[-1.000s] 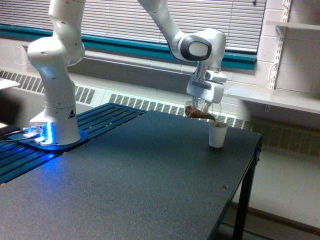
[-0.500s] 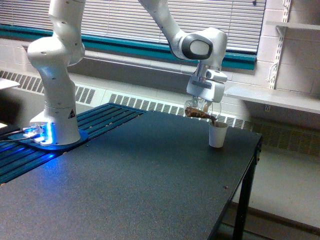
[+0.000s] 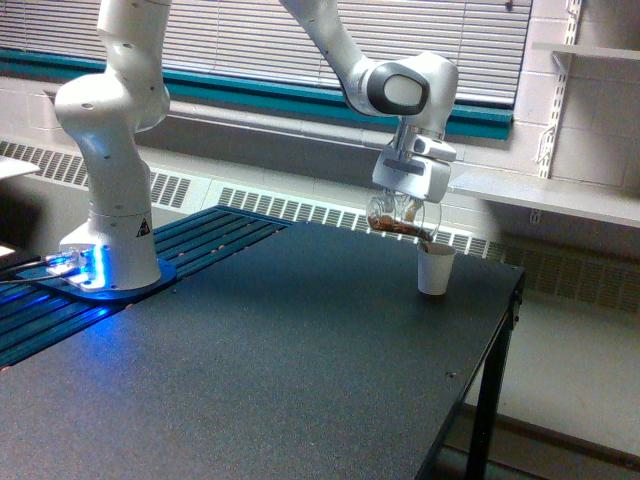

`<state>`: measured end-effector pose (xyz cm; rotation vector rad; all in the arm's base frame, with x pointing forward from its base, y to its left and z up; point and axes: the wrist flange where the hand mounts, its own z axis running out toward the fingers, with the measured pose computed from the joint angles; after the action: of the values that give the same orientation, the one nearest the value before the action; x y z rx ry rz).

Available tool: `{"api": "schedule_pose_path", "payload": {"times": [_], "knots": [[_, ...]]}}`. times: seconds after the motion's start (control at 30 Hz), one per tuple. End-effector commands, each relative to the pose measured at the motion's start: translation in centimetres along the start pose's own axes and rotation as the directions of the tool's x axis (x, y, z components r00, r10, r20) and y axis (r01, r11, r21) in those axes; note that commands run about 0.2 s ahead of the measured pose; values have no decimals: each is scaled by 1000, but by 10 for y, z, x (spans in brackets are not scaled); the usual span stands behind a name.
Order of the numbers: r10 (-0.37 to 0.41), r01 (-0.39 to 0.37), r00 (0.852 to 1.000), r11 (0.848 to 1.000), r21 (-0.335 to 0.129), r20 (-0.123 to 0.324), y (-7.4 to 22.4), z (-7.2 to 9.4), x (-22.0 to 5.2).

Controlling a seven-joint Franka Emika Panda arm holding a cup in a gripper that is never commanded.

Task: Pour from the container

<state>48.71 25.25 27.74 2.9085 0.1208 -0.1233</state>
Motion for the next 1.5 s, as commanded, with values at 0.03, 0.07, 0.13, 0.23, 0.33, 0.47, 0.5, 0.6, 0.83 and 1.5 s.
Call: {"api": "schedule_pose_path", "payload": {"times": [0.03, 0.07, 0.13, 0.23, 0.33, 0.47, 0.5, 0.6, 0.83, 1.5], "knots": [[-32, 32, 999, 999, -17, -3, -2, -10, 0], [-33, 33, 999, 999, -21, -2, -1, -10, 0], [-35, 35, 999, 999, -17, -2, -2, -11, 0], [-38, 37, 999, 999, -21, -3, -2, -12, 1], [-38, 38, 999, 999, -20, -3, -3, -13, 1], [-42, 42, 999, 999, -27, 7, -4, -15, 0], [-43, 43, 999, 999, -31, 7, -4, -15, 0], [-47, 47, 999, 998, -30, 5, -5, -16, 0], [-52, 52, 999, 998, -39, 6, -6, -19, 0], [-60, 63, 997, 996, -60, 48, -6, -29, -3]]}}
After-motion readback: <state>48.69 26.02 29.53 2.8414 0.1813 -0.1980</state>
